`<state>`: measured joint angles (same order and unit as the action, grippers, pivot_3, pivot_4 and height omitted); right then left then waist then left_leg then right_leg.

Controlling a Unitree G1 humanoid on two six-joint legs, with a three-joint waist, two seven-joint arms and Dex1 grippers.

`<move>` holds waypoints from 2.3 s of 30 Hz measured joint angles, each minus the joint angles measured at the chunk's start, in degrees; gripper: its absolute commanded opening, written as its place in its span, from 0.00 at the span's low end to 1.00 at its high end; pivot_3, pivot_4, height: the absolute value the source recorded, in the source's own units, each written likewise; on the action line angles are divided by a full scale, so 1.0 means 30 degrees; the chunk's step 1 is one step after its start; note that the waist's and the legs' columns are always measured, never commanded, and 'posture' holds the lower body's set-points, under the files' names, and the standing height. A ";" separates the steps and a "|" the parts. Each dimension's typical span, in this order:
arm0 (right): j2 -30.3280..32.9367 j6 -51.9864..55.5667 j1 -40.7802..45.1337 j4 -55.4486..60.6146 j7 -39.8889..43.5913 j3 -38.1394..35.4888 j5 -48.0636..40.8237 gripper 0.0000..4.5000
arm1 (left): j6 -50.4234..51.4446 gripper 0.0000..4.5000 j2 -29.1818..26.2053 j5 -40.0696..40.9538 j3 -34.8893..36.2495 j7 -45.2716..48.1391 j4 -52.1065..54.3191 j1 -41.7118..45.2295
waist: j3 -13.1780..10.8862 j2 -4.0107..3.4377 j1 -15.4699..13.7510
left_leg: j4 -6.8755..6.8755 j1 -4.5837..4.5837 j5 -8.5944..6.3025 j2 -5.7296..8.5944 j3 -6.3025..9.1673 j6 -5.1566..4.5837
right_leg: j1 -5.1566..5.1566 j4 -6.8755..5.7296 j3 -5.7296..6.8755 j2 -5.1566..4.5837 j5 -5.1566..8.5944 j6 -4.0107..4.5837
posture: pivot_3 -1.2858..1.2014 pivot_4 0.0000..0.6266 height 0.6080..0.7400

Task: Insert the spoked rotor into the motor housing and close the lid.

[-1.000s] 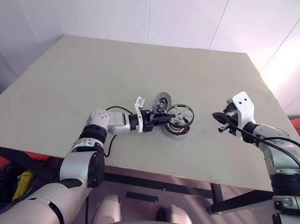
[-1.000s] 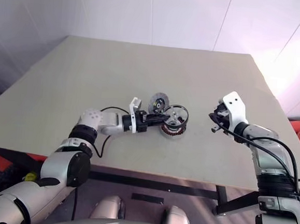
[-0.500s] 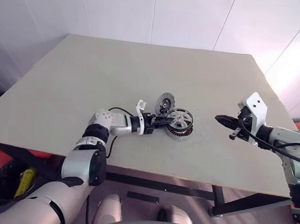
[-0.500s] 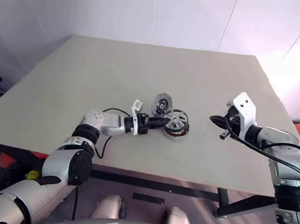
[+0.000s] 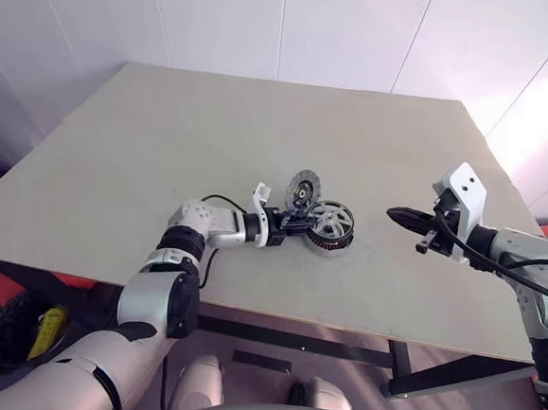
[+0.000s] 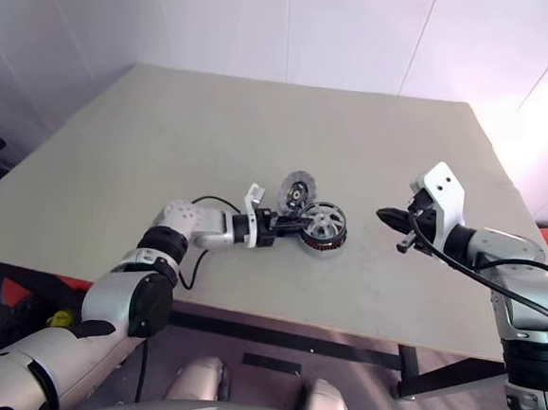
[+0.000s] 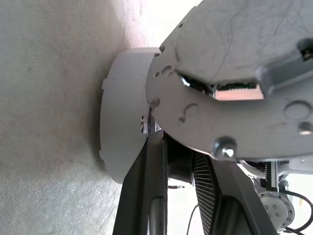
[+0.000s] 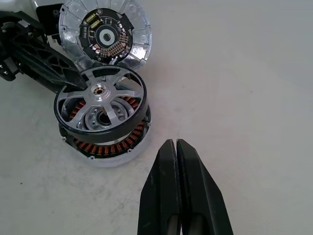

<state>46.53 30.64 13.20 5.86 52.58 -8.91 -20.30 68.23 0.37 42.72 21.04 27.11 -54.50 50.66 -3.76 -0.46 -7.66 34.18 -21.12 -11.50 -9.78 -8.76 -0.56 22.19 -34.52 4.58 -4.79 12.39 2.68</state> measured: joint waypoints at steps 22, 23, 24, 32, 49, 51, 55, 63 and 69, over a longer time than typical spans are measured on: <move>-0.0018 -0.1594 0.0546 -0.1531 -0.0307 0.0053 0.0474 0.00 | 0.0139 0.57 -0.0083 -0.0595 -0.0527 0.1609 0.0389 0.0229 | 0.0001 -0.0002 -0.0038 | -0.0002 0.0034 -0.0009 0.0016 -0.0001 -0.0015 | -0.0041 0.0006 0.0010 -0.0034 0.0012 -0.0021 | 0.52 0.00 1.00; -0.0027 -0.1691 0.0553 -0.1681 -0.0299 0.0064 0.0498 0.00 | 0.0203 0.57 -0.0116 -0.0642 -0.0734 0.1779 0.0656 0.0121 | 0.0001 -0.0002 -0.0034 | -0.0002 0.0033 -0.0012 0.0016 -0.0001 -0.0020 | -0.0039 0.0007 0.0010 -0.0034 -0.0006 0.0011 | 0.52 0.00 1.00; -0.0045 -0.1729 0.0565 -0.1757 -0.0292 0.0098 0.0528 0.00 | 0.0355 0.57 -0.0172 -0.0703 -0.0995 0.2004 0.1108 -0.0064 | 0.0001 -0.0002 -0.0016 | -0.0004 0.0027 -0.0014 0.0015 -0.0004 -0.0025 | -0.0032 0.0008 0.0010 -0.0035 -0.0031 0.0053 | 0.52 0.00 1.00; -0.0289 -0.1759 0.0600 -0.1763 -0.0236 0.0419 0.0542 0.00 | 0.2077 0.57 -0.0875 -0.0732 -0.1587 0.2290 0.4270 -0.1191 | -0.0001 -0.0006 0.0034 | -0.0007 -0.0005 -0.0021 0.0014 -0.0008 -0.0037 | -0.0007 0.0011 0.0011 -0.0041 -0.0037 0.0068 | 0.52 0.00 1.00; -0.3728 -0.1647 0.1206 -0.1460 -0.0606 0.3515 0.0827 0.00 | 0.0757 0.57 -0.2219 -0.0543 -0.1756 0.1696 1.0302 -0.3615 | -0.0015 -0.0028 0.0170 | -0.0017 -0.0019 -0.0052 0.0014 -0.0007 0.0028 | 0.0007 0.0007 0.0010 -0.0050 -0.0036 0.0068 | 0.52 0.00 1.00; -0.4400 -0.1634 0.1353 -0.1748 -0.0962 0.3666 0.0965 0.00 | 0.0274 0.57 -0.2769 -0.0546 -0.1720 0.1662 1.0844 -0.3847 | -0.0018 -0.0020 0.0186 | -0.0020 -0.0012 -0.0056 0.0005 -0.0006 0.0033 | 0.0002 0.0010 0.0010 -0.0048 -0.0036 0.0068 | 0.52 0.00 1.00; -0.5479 -0.1977 0.1328 -0.2904 -0.1355 0.4612 0.1579 0.00 | -0.0255 0.57 -0.3381 -0.0545 -0.1722 0.1612 1.1537 -0.3847 | -0.0017 -0.0028 0.0189 | -0.0025 -0.0010 -0.0056 0.0011 -0.0011 0.0036 | 0.0002 0.0011 0.0005 -0.0051 -0.0037 0.0069 | 0.52 0.00 1.00; -0.5622 -0.2228 0.1347 -0.3171 -0.1462 0.4554 0.1598 0.00 | -0.0937 0.57 -0.3532 -0.0577 -0.2032 0.1579 1.1736 -0.3855 | -0.0018 -0.0020 0.0194 | -0.0024 0.0036 -0.0046 0.0008 -0.0006 0.0056 | -0.0031 -0.0001 0.0004 -0.0049 -0.0010 0.0023 | 0.52 0.00 1.00; -0.4657 -0.2506 0.1467 -0.3178 -0.1637 0.3784 0.1681 0.00 | -0.1775 0.57 -0.3930 -0.0948 -0.3424 0.2310 1.2514 -0.4597 | -0.0020 -0.0026 0.0180 | -0.0029 -0.0014 -0.0048 0.0012 -0.0008 0.0053 | 0.0011 0.0000 0.0001 -0.0050 -0.0036 0.0067 | 0.52 0.00 1.00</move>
<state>32.55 23.12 17.60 -3.67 47.67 2.44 -15.26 62.91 -11.42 39.88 10.77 34.04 -16.96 36.87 -3.83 -0.54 -7.12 34.09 -21.16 -11.64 -9.74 -8.79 -0.40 22.22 -34.52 4.58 -4.94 12.28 2.89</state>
